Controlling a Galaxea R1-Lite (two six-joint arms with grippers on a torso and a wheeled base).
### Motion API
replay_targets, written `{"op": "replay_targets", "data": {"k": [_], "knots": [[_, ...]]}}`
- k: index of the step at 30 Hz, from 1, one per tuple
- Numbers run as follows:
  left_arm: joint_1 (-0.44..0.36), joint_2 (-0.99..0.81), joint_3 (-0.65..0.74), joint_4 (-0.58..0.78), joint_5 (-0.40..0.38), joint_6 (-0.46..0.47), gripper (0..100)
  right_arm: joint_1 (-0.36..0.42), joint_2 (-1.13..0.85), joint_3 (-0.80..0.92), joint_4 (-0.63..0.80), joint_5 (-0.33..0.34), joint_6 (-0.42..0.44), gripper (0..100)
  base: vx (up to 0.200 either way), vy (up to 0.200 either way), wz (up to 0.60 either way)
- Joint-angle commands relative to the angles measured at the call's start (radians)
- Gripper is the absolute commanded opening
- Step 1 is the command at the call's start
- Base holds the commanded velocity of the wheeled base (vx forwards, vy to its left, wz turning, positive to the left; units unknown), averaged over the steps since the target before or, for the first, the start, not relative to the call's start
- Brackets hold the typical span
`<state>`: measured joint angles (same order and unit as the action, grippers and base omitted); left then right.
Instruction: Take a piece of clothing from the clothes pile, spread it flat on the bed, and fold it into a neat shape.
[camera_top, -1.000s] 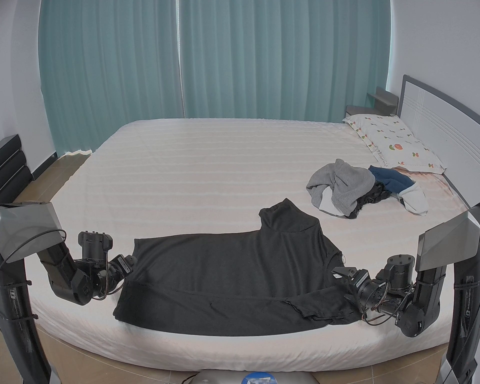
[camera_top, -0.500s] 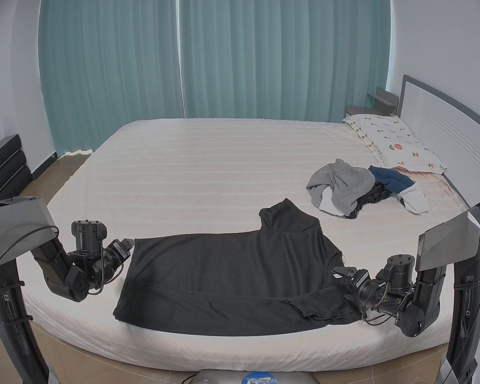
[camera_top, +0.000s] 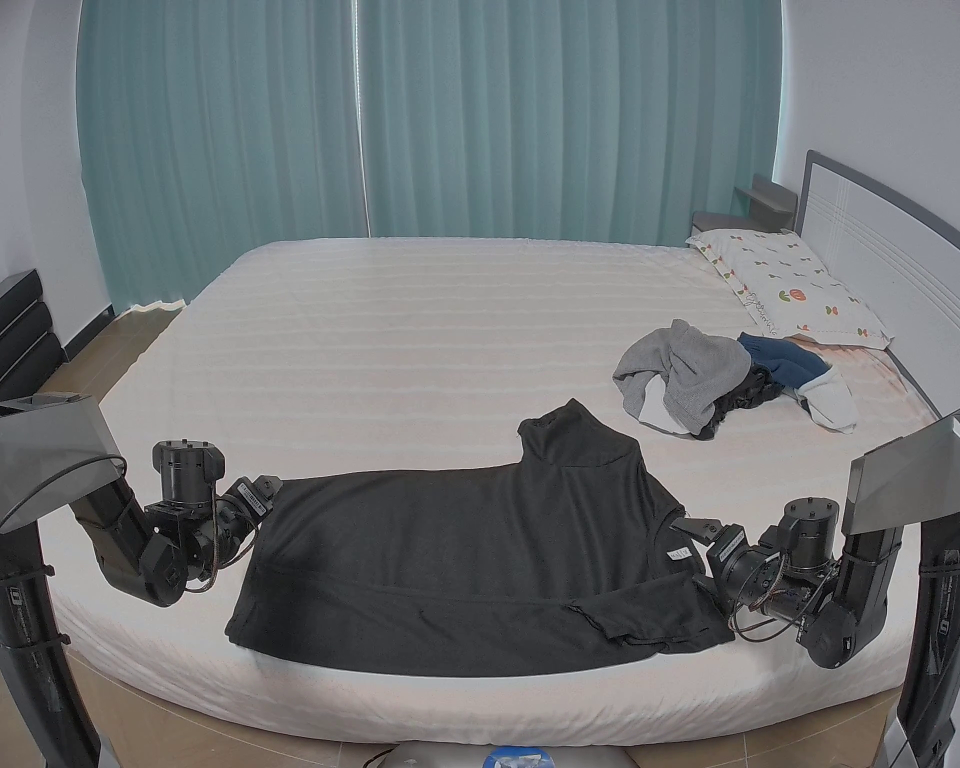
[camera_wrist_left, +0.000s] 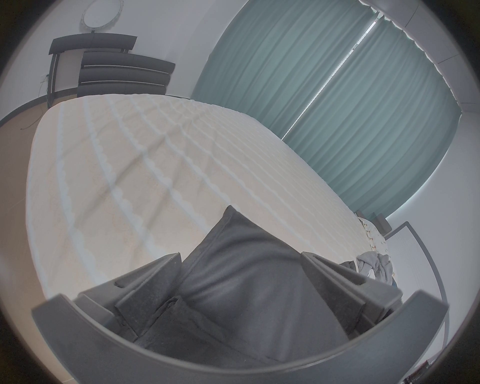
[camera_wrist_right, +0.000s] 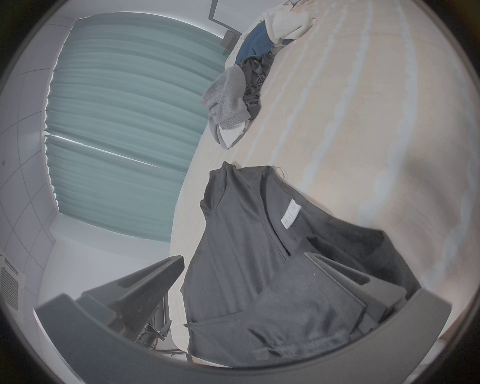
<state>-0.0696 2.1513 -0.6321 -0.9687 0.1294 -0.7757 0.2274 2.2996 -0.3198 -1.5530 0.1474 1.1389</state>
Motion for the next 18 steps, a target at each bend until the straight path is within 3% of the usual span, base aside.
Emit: {"op": "replay_targets", "data": {"k": [1,13,18], "knots": [[-0.001,0.004,-0.003,-0.001,-0.001,-0.002,100,-0.005,-0.019,0.001,-0.016,0.000,-0.002,100,0.000,0.000,0.00],[-0.004,0.035,-0.026,0.002,-0.001,0.000,100,-0.026,-0.005,-0.007,-0.016,0.000,0.002,100,0.000,0.000,0.00],[0.005,0.048,-0.170,0.090,-0.002,0.004,100,-0.069,-0.006,-0.019,-0.016,0.001,0.002,100,0.000,0.000,0.00]]}}
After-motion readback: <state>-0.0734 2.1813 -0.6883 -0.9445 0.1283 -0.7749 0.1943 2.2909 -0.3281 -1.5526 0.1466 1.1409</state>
